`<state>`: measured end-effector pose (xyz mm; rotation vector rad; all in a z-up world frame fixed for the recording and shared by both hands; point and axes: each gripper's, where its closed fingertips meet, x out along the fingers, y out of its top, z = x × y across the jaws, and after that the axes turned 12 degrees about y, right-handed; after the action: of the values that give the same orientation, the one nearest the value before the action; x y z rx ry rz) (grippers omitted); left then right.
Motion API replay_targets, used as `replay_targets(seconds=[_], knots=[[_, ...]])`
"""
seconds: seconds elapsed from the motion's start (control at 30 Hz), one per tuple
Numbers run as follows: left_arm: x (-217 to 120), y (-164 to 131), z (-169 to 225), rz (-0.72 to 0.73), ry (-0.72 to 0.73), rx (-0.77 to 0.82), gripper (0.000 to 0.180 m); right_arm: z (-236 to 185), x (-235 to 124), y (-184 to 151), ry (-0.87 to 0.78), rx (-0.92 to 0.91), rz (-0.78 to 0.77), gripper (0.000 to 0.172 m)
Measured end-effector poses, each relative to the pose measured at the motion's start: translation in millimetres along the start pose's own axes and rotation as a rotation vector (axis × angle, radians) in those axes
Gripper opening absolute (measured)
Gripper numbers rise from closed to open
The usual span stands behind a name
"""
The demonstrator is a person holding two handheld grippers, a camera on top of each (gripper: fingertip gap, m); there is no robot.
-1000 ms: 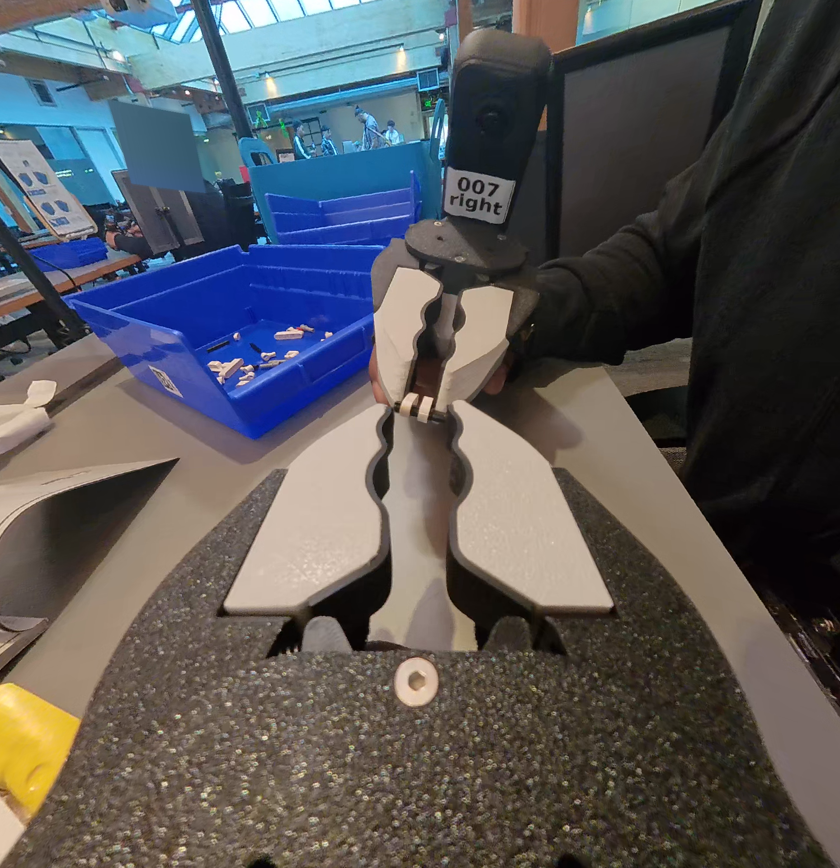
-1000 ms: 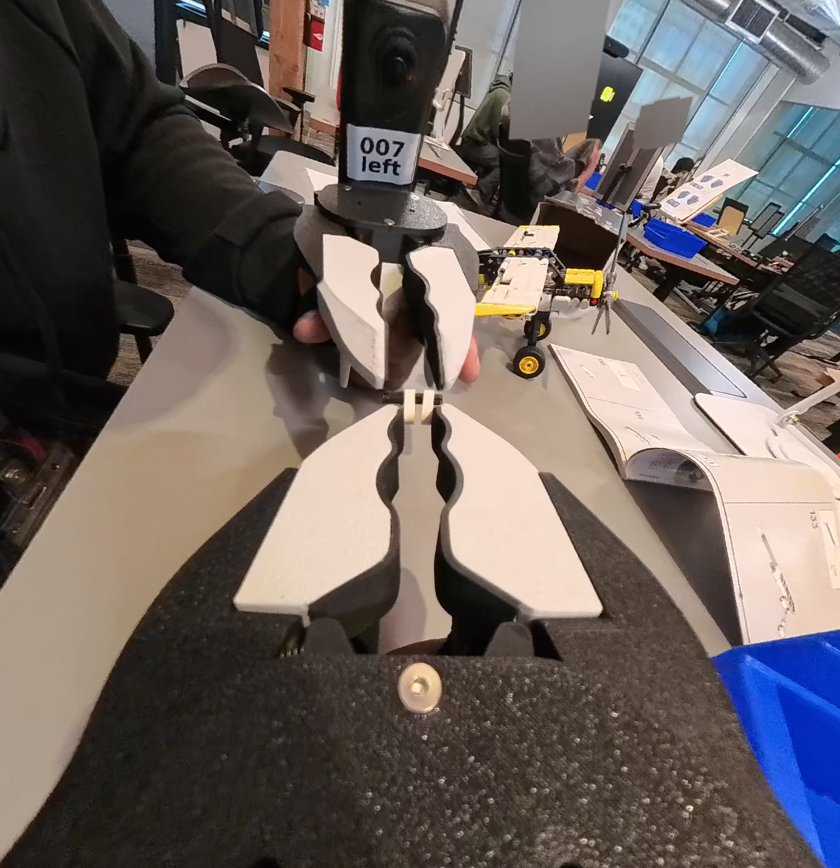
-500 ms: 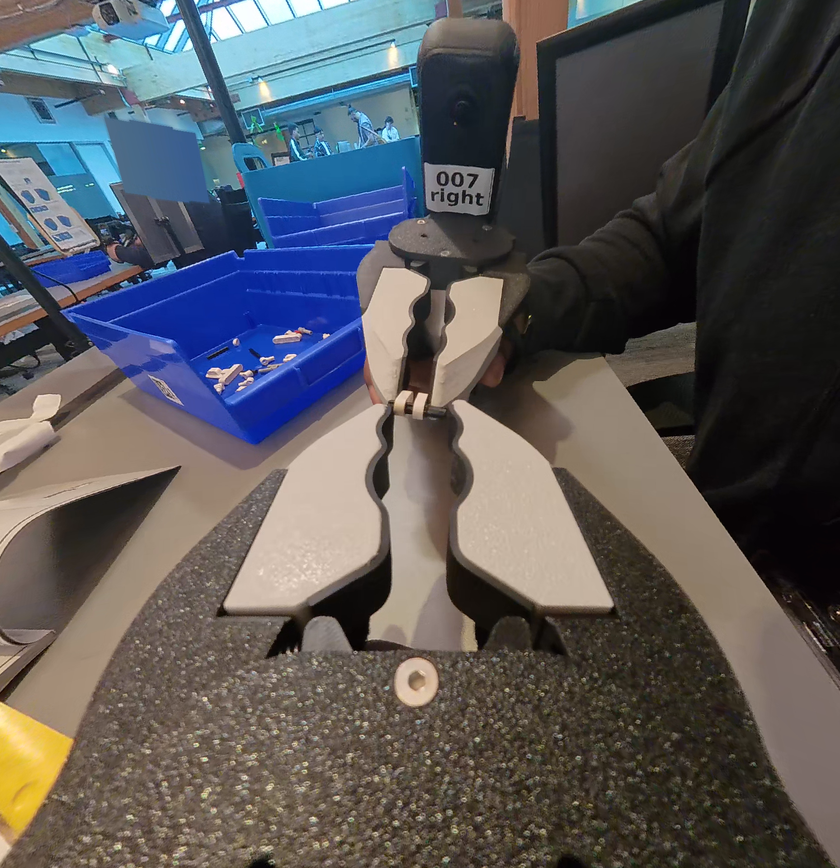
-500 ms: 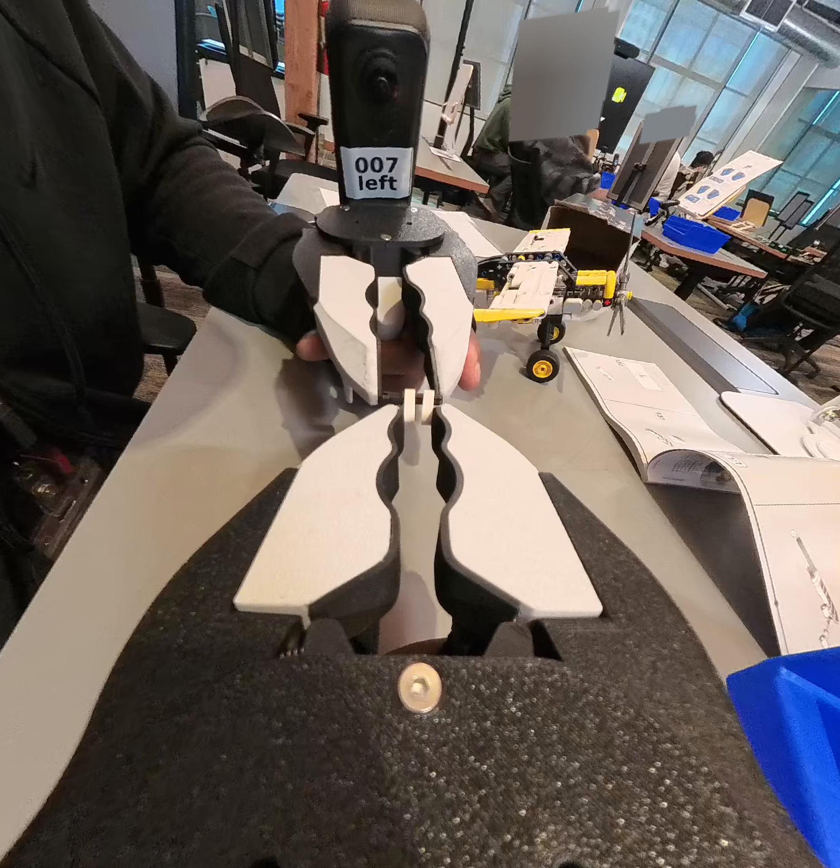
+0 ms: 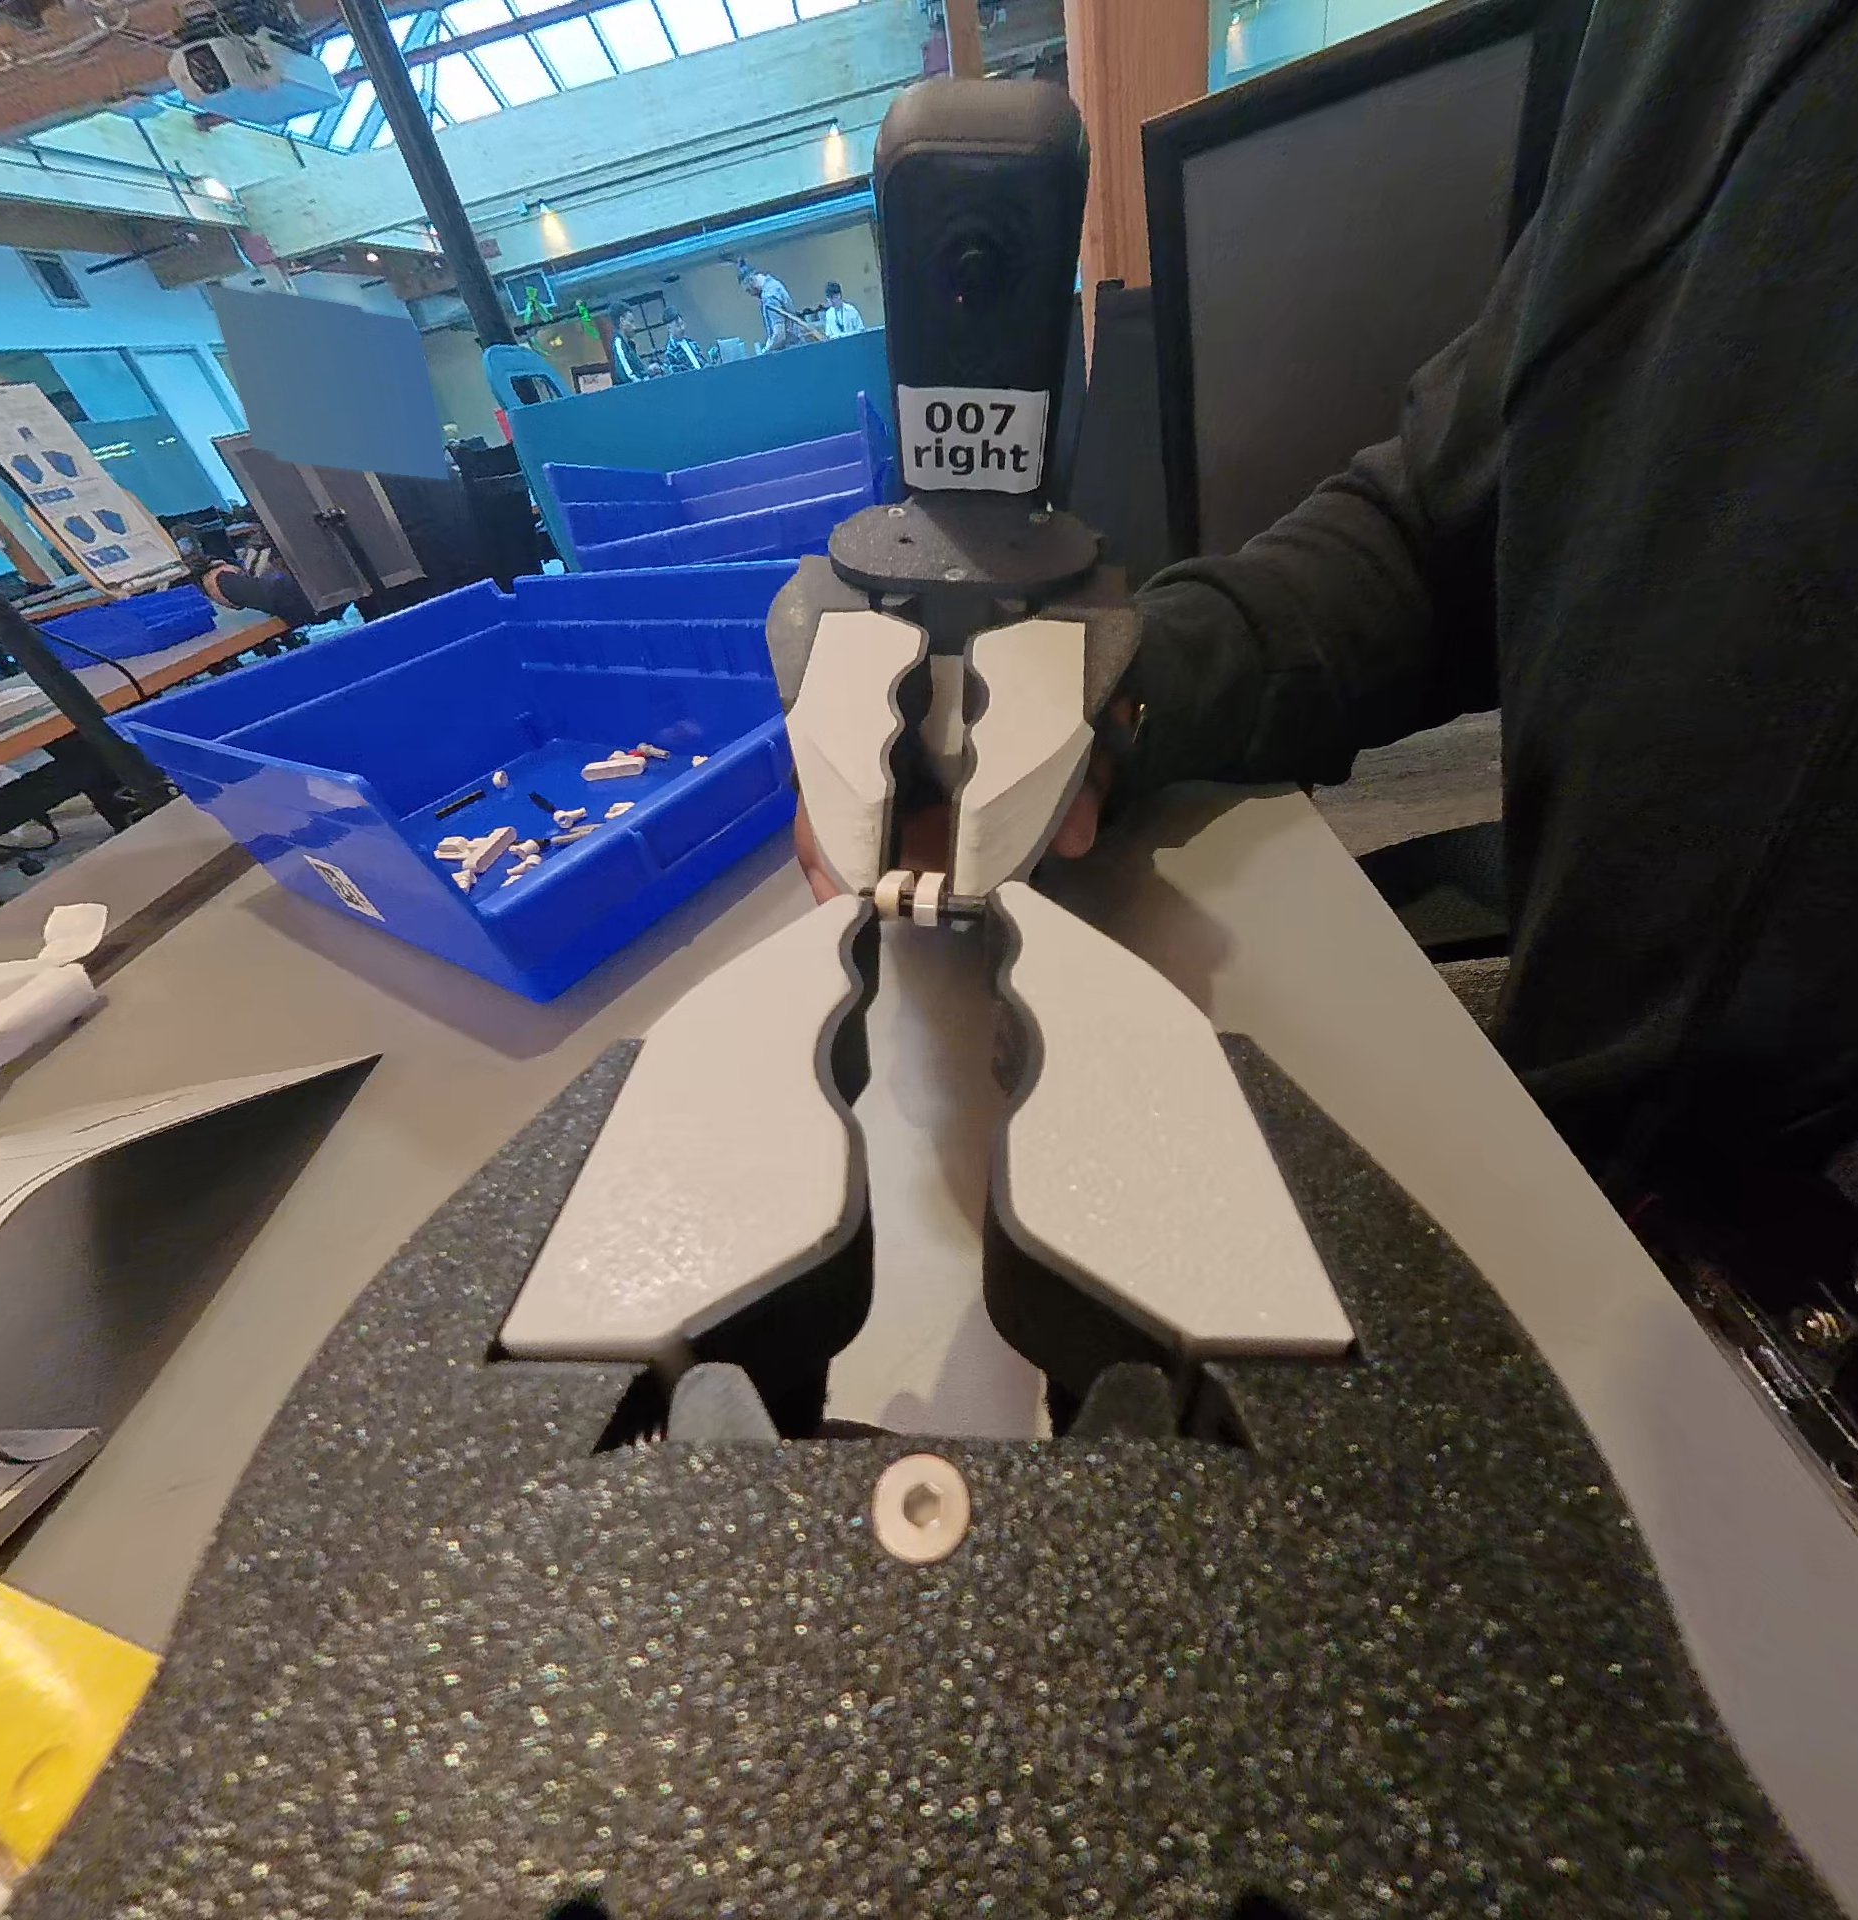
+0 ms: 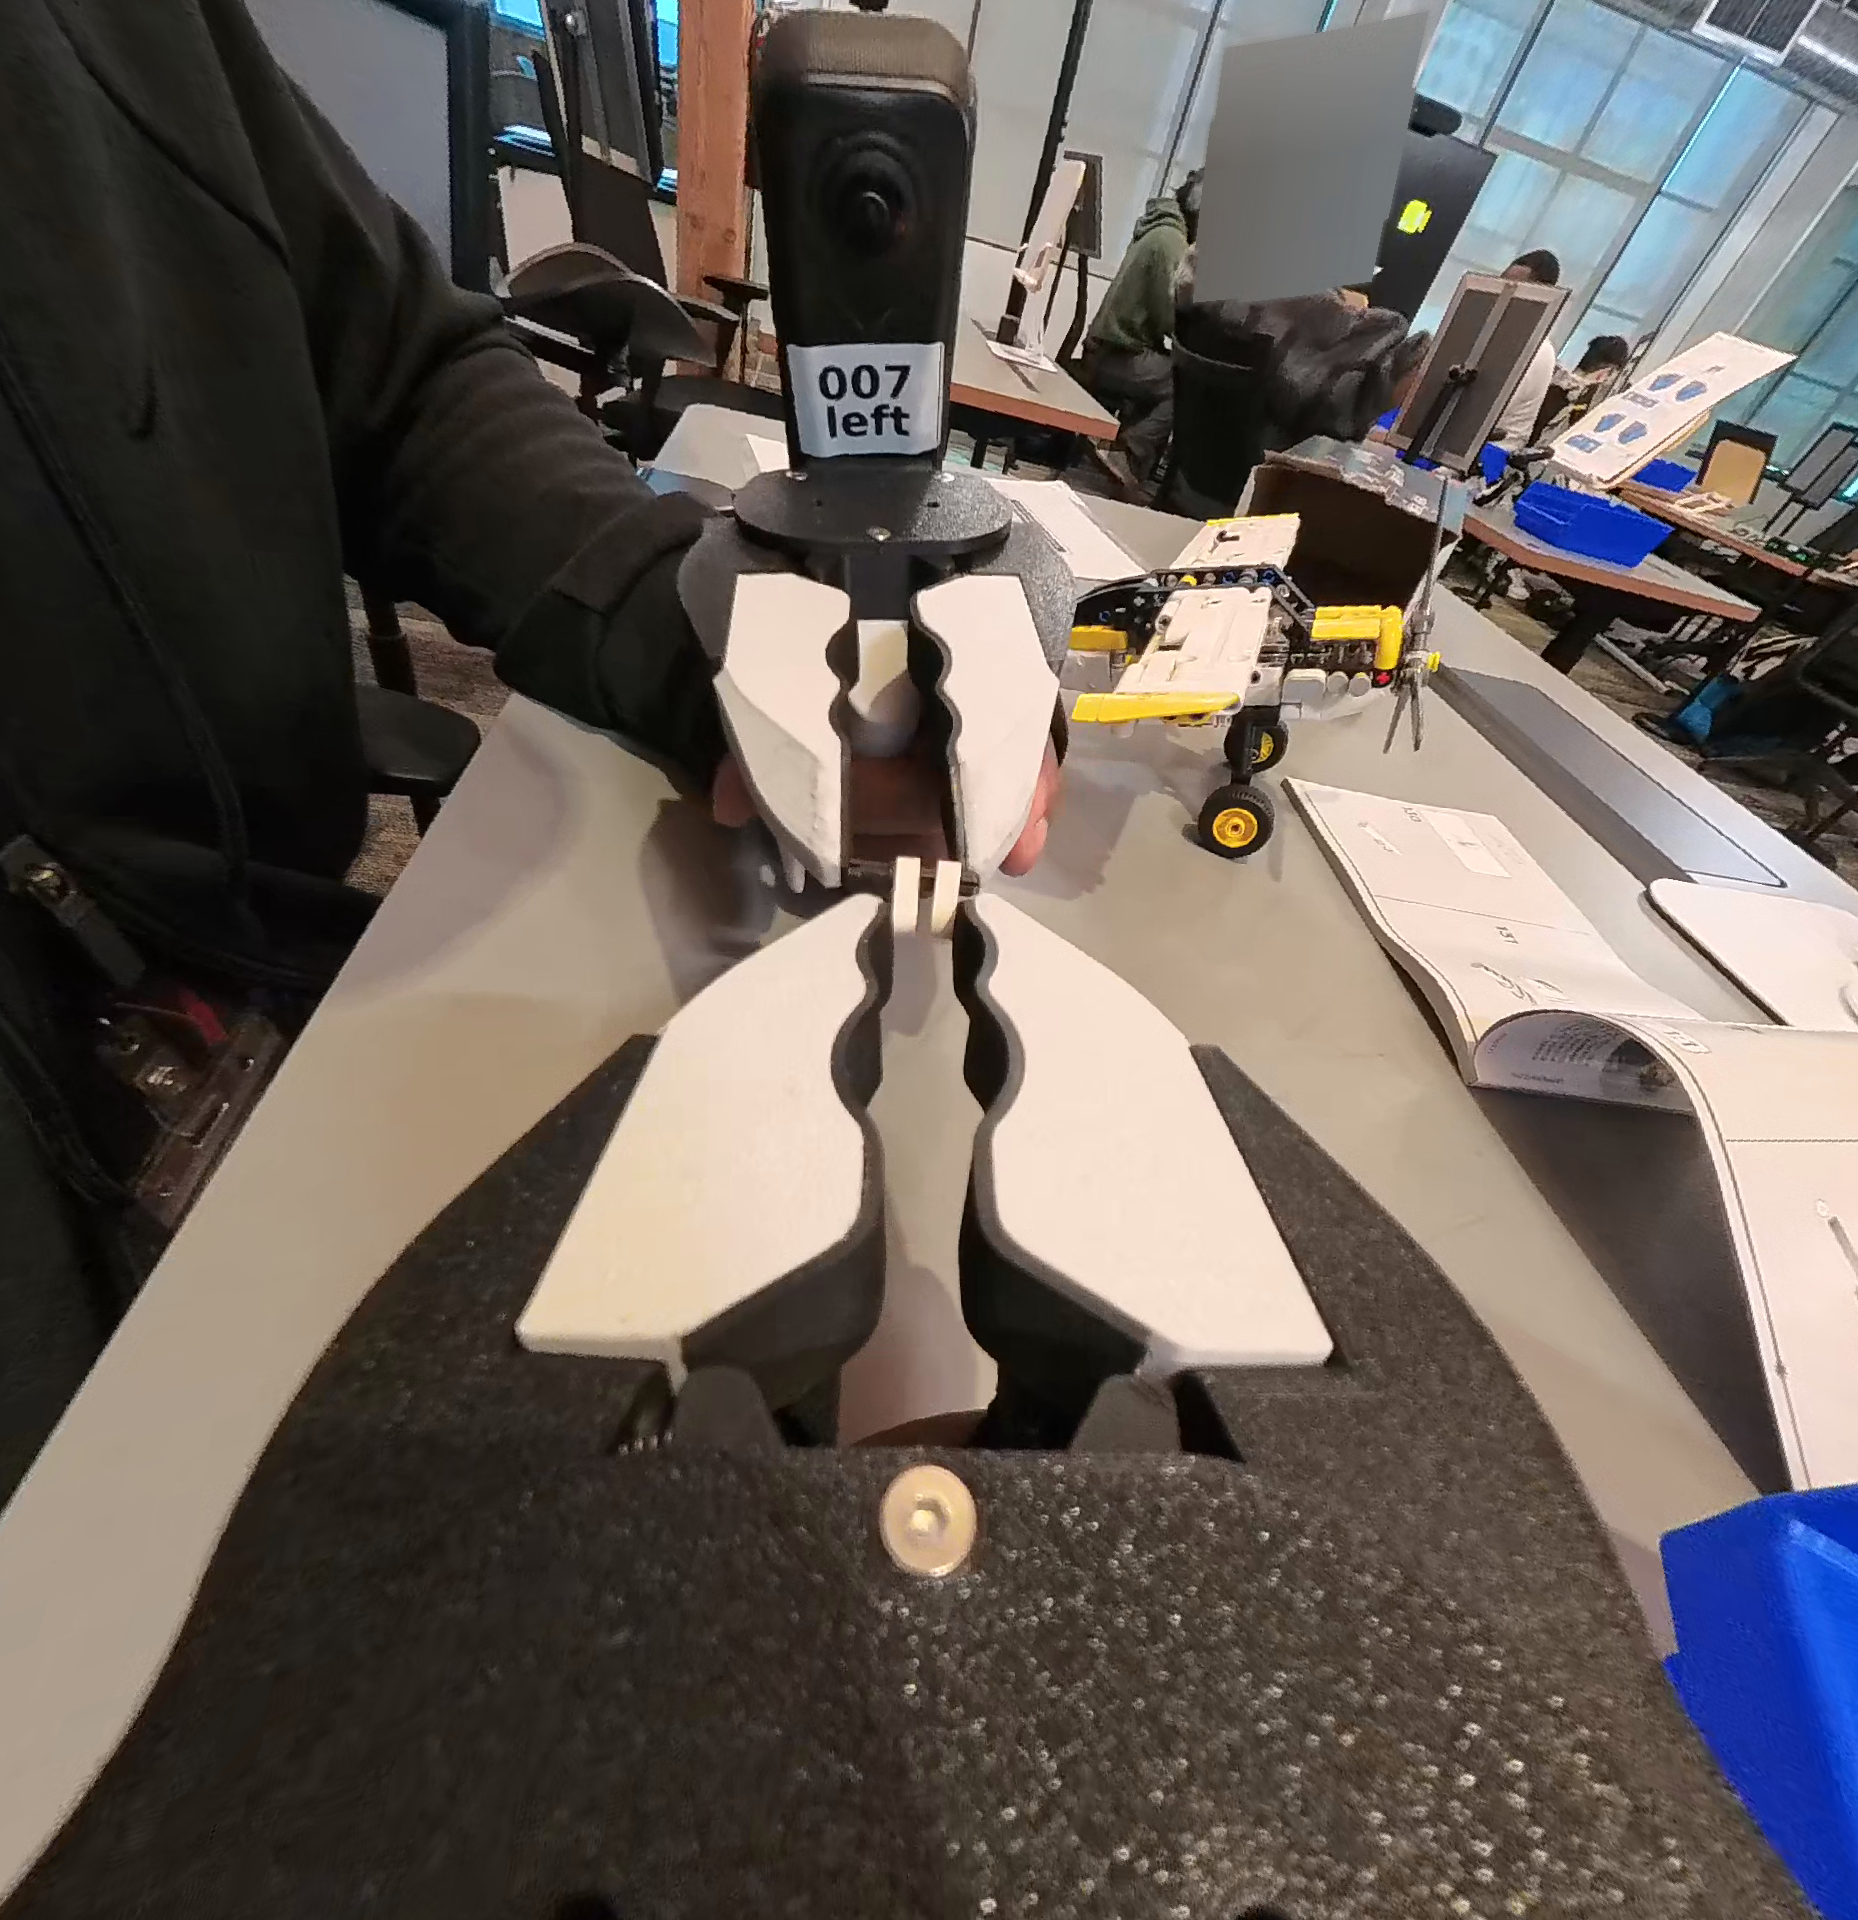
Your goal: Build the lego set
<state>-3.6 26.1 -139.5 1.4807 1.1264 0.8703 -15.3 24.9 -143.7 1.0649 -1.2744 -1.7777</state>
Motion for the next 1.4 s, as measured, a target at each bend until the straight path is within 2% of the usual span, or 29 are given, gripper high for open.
replay_targets(seconds=[0.87,1.03,1.2,1.4], knots=[[0.9,-1.9,-0.5,-0.014,0.007,0.0,0.015,1.2,1.3,-4.4,-0.02,-0.007,-0.048,0.008],[1.2,-1.4,-6.1,-0.018,0.032,-0.031,0.015,7.4,0.7,-3.9,-0.074,-0.017,-0.051,0.008],[1.0,-1.0,-5.5,-0.015,0.032,-0.026,0.015,14.0,-2.9,-1.6,-0.104,0.017,-0.029,0.024],[0.4,-0.2,-7.8,-0.01,0.048,-0.027,0.015,8.1,-0.5,0.5,-0.054,0.055,-0.001,0.024]])
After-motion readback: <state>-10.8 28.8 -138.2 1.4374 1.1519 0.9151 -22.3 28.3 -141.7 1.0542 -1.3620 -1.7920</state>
